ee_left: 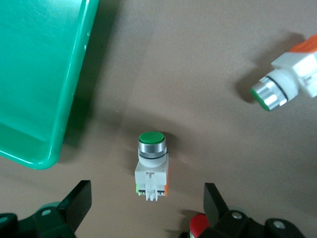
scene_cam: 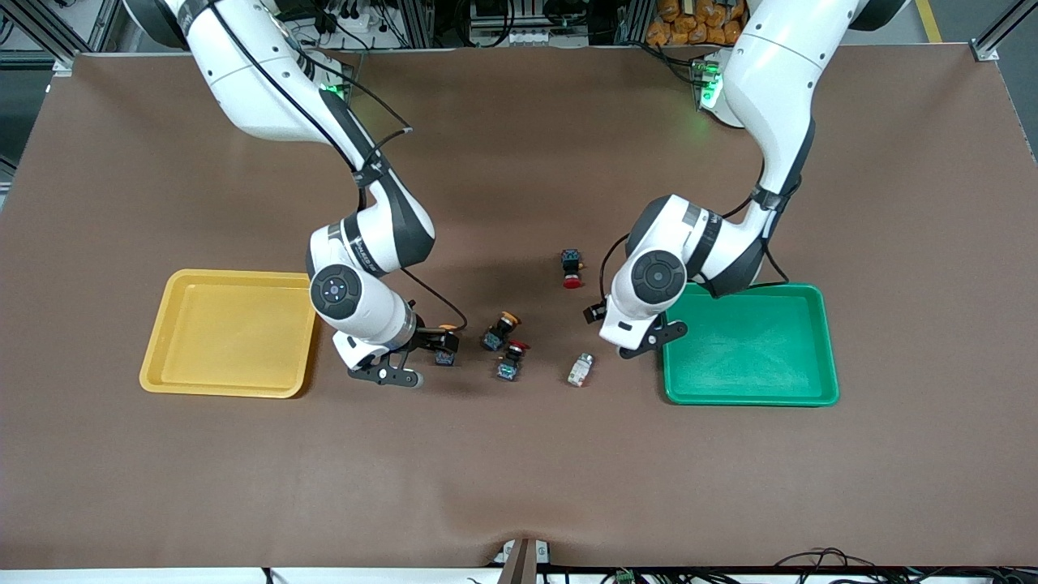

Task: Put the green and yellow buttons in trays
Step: 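Grasp the green button and the blue button with the left and right grippers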

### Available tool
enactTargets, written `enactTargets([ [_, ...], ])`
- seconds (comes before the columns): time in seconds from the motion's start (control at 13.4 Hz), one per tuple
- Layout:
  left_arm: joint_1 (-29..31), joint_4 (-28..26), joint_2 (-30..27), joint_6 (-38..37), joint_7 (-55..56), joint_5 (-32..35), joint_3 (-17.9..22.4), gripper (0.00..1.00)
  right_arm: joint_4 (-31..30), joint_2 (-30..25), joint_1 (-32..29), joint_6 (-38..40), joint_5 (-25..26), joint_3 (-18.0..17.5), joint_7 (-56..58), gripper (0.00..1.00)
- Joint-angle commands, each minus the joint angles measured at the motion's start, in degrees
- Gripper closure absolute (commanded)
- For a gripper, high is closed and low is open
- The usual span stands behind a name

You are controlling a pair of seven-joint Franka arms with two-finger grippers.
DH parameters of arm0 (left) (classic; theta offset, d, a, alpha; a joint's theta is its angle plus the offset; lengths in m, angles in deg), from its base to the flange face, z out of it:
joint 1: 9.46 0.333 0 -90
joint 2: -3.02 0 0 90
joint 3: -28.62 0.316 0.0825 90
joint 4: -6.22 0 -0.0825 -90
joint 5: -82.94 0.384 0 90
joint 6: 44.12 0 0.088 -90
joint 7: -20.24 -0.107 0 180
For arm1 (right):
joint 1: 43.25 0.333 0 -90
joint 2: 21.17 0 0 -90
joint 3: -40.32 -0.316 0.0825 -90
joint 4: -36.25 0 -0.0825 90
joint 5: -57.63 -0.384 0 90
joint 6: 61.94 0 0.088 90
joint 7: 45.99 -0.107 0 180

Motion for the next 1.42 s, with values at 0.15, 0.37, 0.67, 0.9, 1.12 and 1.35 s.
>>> enactTargets([
  [0.15, -0.1, -5.1, -0.5, 4.6, 0.5, -0.8, 0.3, 0.00, 1.2, 4.3, 2.1, -3.6, 0.4, 0.3, 0.2, 0.00],
  [0.37, -0.2, -5.1, -0.2, 5.9, 0.5, -0.8, 0.3, 0.00, 1.3, 5.0, 3.0, -3.8, 0.4, 0.3, 0.0, 0.00],
  [0.67, -0.1, -4.8, 1.7, 10.1, -0.5, -0.5, 0.4, 0.07, 1.3, 5.4, 3.4, -4.1, 0.6, 0.3, 0.1, 0.67],
  [0.9, -0.2, -4.8, 1.9, 10.5, -0.6, -0.2, 0.3, 0.32, 1.3, 5.6, 3.3, -4.9, 0.4, 0.3, -0.3, 1.00],
  [1.12, 0.1, -4.9, 1.5, 10.2, -0.6, -0.2, 0.3, 0.94, 1.4, 3.3, 0.9, -4.2, 0.2, 0.6, 0.3, 1.00],
  [1.35, 1.1, -4.7, -1.3, 6.8, -1.2, -0.3, 0.4, 1.00, 1.5, -1.1, -3.7, -0.7, 0.5, 0.8, 2.1, 1.00],
])
